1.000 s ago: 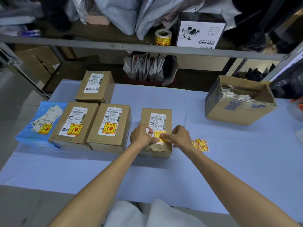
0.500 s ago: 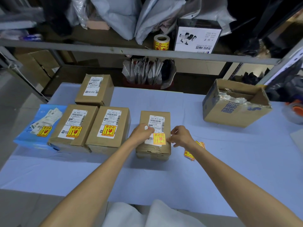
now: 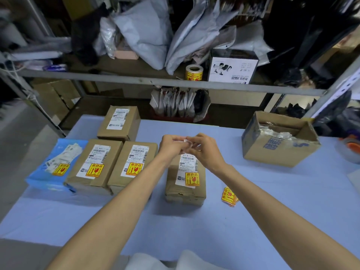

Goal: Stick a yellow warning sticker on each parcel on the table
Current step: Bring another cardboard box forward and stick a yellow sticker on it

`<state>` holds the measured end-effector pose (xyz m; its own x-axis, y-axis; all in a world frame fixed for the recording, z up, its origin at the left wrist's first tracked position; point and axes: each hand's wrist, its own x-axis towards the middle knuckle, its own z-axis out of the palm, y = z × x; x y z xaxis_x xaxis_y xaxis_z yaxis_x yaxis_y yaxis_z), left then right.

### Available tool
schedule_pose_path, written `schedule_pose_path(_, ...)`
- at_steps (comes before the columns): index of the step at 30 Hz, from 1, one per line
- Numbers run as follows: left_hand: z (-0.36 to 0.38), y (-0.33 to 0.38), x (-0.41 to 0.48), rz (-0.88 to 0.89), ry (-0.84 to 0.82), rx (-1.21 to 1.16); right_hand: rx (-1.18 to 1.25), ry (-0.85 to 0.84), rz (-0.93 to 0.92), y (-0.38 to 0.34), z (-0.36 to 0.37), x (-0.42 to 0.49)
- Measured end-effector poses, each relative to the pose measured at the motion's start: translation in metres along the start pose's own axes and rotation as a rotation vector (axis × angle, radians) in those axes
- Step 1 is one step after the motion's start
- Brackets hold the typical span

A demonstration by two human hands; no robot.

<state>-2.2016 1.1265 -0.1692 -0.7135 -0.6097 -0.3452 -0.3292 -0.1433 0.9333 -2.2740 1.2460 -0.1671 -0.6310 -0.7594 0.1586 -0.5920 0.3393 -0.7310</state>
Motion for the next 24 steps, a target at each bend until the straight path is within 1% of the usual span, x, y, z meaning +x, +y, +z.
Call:
schedule_pose_path(4,-0.002,0.002,-0.002,0.011,-0.107,-0.075,-0.246,-0.01,-0.16,0.002,0.0,0.001)
schedule_pose_path(6,0.0,0.001,-0.003,0.003,-0.122,-0.134,-0.306,-0.004,-0.173,0.005,0.001,0.003)
schedule_pose_path(8,0.002,-0.001,-0.003,0.003,-0.104,-0.179,-0.299,0.02,-0.149,0.005,0.001,0.006)
schedule_pose_path(11,0.002,-0.004,-0.002,0.015,-0.074,-0.137,-0.245,0.069,-0.113,0.003,0.004,0.003)
schedule_pose_path(13,0.002,-0.006,-0.001,0.025,-0.05,-0.073,-0.15,0.097,-0.08,0.003,0.005,-0.001)
schedule_pose_path(17,0.003,-0.004,0.0,0.031,-0.03,-0.11,0.033,0.153,-0.011,0.003,-0.003,0.005)
schedule_pose_path(19,0.002,0.0,0.002,0.029,0.004,-0.146,0.053,0.127,0.004,0.002,-0.005,0.008)
schedule_pose_path(21,0.001,0.002,0.003,0.036,0.018,-0.152,0.076,0.06,0.014,0.002,-0.007,0.009)
schedule_pose_path(24,0.003,0.005,0.002,0.06,-0.009,-0.131,0.228,0.044,0.08,0.005,-0.012,0.012)
